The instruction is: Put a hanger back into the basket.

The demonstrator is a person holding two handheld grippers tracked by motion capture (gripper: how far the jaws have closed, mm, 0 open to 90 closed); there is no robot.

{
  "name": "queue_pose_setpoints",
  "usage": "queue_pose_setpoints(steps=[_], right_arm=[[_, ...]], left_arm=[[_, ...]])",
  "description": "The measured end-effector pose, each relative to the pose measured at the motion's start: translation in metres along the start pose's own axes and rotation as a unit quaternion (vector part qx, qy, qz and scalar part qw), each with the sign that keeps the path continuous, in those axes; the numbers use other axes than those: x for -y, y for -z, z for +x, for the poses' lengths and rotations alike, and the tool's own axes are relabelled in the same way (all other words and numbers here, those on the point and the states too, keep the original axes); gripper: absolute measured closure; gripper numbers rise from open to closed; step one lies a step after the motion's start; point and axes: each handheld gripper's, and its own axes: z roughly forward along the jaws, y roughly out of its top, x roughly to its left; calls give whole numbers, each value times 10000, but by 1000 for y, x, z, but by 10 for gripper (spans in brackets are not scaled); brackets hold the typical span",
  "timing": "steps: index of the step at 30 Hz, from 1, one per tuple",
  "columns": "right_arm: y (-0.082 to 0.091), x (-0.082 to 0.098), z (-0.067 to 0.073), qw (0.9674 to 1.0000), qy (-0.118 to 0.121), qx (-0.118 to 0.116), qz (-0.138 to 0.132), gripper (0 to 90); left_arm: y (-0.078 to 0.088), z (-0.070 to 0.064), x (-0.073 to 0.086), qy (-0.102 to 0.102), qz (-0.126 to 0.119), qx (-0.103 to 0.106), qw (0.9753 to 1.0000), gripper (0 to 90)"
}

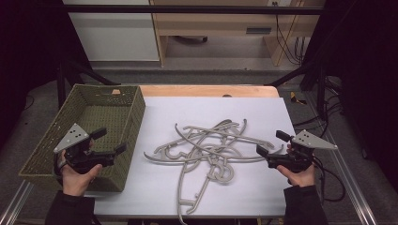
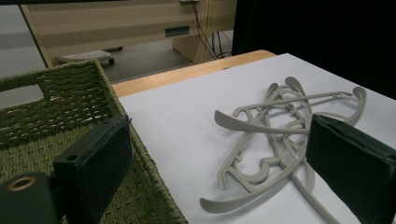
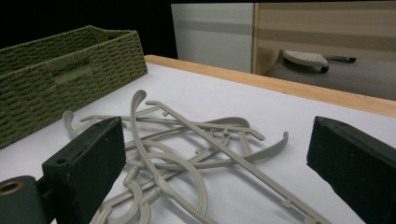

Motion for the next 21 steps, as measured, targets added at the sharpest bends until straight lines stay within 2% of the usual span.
queue_pose_setpoints(steps=[13,21], right_arm=[[-11,1,1,9993,189,-91,311,56],[-28,2,1,9960,428,-172,760,73]], left_arm=[[0,1,1,-98,11,-97,9999,65],[0,4,2,-84,16,-119,9999,62]])
